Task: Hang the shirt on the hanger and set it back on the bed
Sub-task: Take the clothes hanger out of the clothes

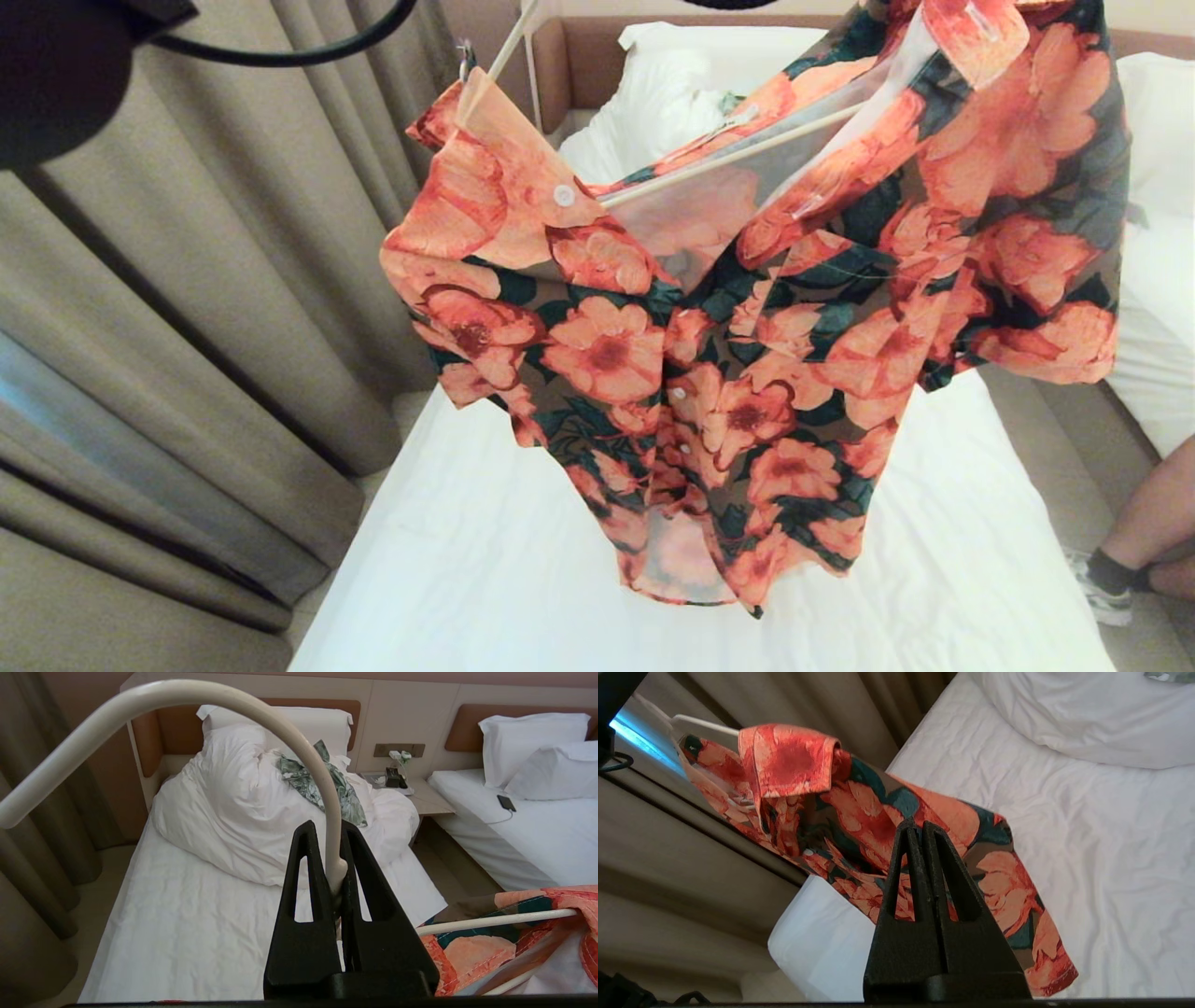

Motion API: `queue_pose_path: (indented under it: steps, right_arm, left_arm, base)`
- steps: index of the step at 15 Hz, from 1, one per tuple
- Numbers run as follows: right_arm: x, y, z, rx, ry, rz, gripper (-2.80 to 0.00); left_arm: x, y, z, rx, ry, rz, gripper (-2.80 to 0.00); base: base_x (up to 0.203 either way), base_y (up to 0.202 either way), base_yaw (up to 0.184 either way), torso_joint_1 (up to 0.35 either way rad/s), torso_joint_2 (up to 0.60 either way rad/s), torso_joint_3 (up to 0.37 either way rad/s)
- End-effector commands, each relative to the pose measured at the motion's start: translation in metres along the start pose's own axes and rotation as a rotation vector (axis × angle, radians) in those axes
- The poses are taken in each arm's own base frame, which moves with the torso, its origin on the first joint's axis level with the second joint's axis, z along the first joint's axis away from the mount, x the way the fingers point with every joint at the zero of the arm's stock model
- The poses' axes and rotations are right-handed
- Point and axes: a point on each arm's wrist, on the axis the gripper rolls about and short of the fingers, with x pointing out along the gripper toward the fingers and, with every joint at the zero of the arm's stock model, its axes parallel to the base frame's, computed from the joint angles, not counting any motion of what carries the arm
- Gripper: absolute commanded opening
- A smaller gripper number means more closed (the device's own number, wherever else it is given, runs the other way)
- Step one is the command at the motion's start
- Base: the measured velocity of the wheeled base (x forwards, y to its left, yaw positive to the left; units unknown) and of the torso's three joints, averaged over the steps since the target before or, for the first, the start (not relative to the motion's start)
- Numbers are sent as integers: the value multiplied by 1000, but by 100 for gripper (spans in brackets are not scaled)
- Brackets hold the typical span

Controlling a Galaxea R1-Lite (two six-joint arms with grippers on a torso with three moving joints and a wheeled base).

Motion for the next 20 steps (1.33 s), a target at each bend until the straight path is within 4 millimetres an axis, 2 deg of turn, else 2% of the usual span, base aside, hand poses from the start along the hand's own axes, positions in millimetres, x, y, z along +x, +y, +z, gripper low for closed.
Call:
queue_pose_path:
  steps: [1,7,9,14,16,17,20]
  right_arm:
    - [-1,3,-1,3,6,17,-280]
    - [6,13,-7,21,53,101,-280]
    - [10,19,-10,23,61,76,-280]
    - [48,42,-31,22,168,-118,-280]
    - [63,49,-39,61,208,-120,-280]
    - [67,49,-40,98,215,-127,0]
    - [76,48,-44,148,229,-132,0]
  left_arm:
    - [-2,3,3,-5,-7,7,-280]
    - [-3,4,3,-3,-5,9,-280]
    - [-2,2,1,1,0,8,-280]
    - [9,-13,-19,31,36,3,-280]
    - [16,-22,-30,47,54,-1,-280]
    - [18,-24,-34,53,59,0,-280]
    - [20,-25,-37,57,64,2,-280]
  base:
    - [0,0,0,0,0,0]
    - [0,0,0,0,0,0]
    - [0,0,0,0,0,0]
    - [0,0,0,0,0,0]
    - [0,0,0,0,0,0]
    - [0,0,0,0,0,0]
    - [0,0,0,0,0,0]
